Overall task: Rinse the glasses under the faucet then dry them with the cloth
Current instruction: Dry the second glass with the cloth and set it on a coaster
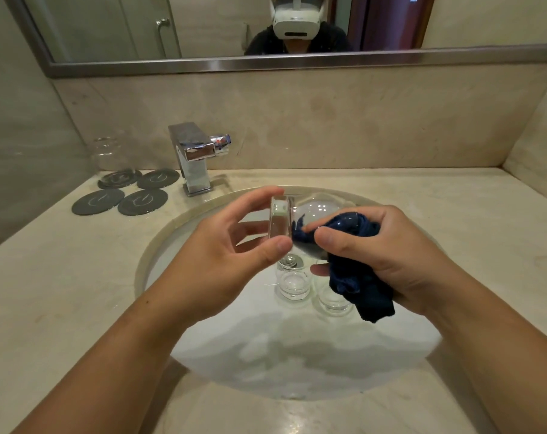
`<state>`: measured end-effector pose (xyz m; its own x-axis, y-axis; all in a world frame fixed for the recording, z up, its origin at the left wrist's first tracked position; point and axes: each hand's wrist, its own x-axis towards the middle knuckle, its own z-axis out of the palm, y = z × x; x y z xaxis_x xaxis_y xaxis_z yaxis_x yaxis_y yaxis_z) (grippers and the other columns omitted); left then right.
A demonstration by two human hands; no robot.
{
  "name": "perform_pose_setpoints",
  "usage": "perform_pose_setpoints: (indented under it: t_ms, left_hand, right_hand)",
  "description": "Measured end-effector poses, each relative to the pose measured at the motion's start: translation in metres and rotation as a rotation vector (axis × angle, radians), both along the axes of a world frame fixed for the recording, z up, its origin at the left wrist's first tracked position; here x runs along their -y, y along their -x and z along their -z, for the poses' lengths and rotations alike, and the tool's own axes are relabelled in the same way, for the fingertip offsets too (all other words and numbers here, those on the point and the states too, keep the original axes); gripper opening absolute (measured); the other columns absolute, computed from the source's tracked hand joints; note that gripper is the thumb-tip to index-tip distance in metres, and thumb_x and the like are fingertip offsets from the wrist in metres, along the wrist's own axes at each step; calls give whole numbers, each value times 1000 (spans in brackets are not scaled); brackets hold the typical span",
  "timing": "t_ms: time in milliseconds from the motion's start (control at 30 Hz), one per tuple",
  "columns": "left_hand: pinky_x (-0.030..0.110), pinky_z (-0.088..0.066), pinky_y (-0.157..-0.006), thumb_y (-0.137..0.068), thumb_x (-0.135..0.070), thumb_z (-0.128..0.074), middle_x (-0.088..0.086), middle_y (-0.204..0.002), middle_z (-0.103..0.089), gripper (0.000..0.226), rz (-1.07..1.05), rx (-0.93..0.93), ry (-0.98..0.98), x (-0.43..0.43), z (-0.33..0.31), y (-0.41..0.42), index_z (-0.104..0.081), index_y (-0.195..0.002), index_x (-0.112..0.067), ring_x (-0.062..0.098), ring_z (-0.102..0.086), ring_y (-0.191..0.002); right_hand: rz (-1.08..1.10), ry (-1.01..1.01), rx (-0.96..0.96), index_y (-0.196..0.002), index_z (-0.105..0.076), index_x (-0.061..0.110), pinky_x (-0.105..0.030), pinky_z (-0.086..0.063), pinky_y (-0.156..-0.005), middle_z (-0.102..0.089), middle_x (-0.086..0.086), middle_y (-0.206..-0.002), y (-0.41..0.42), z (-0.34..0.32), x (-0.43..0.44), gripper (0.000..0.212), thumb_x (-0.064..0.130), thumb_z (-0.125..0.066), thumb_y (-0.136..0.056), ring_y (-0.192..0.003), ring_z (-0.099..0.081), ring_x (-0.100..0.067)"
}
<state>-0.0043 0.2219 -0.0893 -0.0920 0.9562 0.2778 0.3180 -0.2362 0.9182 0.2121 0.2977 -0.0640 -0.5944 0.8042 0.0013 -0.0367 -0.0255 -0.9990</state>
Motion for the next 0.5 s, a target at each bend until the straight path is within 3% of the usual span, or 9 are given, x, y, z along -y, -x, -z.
perform_pose_setpoints:
  t_ms: [100, 167, 300, 400, 500]
  left_hand:
    - [24, -57, -99, -90, -39, -81, -18, -144, -66, 61, 7, 37, 34, -1, 0, -1, -58, -146, -41, 9, -69, -128]
    - [31, -58, -101, -96, -51, -76, -13, -141, -69, 53, 21, 117, 82, -3, 1, -3, -61, -145, -35, 12, -71, -125]
    - [33, -63, -92, -88, -61, -70, 1, -117, -80, 55, -79, 157, 99, -8, 5, -5, -73, -126, -21, 19, -77, -107]
    - [35, -59, -99, -93, -50, -71, -3, -125, -78, 48, -55, 103, 69, -7, 5, -2, -71, -134, -26, 16, -75, -114]
    - [31, -57, -102, -92, -39, -78, -10, -142, -69, 61, -14, 33, 34, -5, 6, 1, -59, -149, -32, 14, -70, -126]
  right_hand:
    - [23, -25, 10, -88, -83, 8, -36, -65, -75, -69, -40, -100, 2, -2, 2, 34, 30, -87, -63, -80, -66, -45]
    - [38, -59, 20, -87, -83, 7, -34, -65, -74, -65, -45, -94, 2, -3, 4, 34, 30, -87, -63, -70, -62, -41]
    - [47, -91, 57, -84, -82, 9, -33, -65, -74, -65, -46, -97, 4, -3, 6, 33, 32, -87, -61, -76, -63, -63]
    - [10, -57, 35, -89, -83, 9, -38, -65, -79, -71, -39, -97, 4, -1, 5, 36, 34, -87, -63, -61, -64, -41]
    - [14, 19, -12, -89, -83, 7, -34, -65, -75, -78, -25, -96, 3, -1, 3, 31, 28, -85, -67, -77, -73, -31]
